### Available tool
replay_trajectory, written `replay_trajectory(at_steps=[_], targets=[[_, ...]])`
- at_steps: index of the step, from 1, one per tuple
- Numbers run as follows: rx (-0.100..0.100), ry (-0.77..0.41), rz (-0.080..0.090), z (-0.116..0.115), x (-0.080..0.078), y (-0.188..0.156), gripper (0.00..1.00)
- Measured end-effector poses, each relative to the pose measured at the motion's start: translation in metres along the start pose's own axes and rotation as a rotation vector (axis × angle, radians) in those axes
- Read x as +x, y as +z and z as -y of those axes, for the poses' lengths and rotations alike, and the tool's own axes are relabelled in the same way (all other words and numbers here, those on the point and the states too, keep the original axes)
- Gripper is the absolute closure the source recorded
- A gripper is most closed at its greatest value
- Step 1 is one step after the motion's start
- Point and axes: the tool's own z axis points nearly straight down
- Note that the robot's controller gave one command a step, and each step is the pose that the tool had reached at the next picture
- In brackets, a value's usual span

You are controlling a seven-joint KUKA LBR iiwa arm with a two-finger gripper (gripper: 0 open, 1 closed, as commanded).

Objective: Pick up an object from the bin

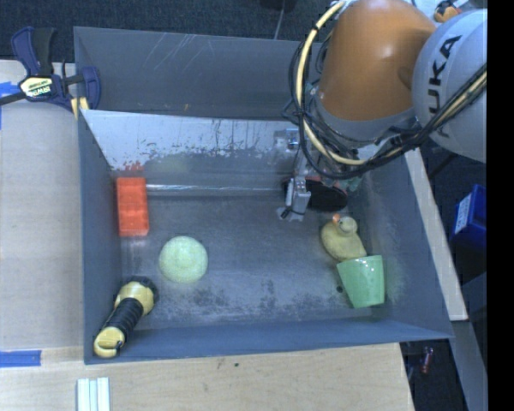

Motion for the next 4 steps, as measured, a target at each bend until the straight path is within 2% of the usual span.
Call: replay_trajectory(at_steps=[1, 2, 3, 4], targets=[[0.000, 0.002, 0.007, 0.000, -0.001, -0.004, 0.00], [0.001, -0.041, 0.013, 0.136, 0.023, 0.131, 0.00], [-0.004, 0.020, 0.006, 0.108, -0.015, 0.087, 0.00], [-0.010, 0.552, 0.008, 0.180, 0.051, 0.138, 0.00]])
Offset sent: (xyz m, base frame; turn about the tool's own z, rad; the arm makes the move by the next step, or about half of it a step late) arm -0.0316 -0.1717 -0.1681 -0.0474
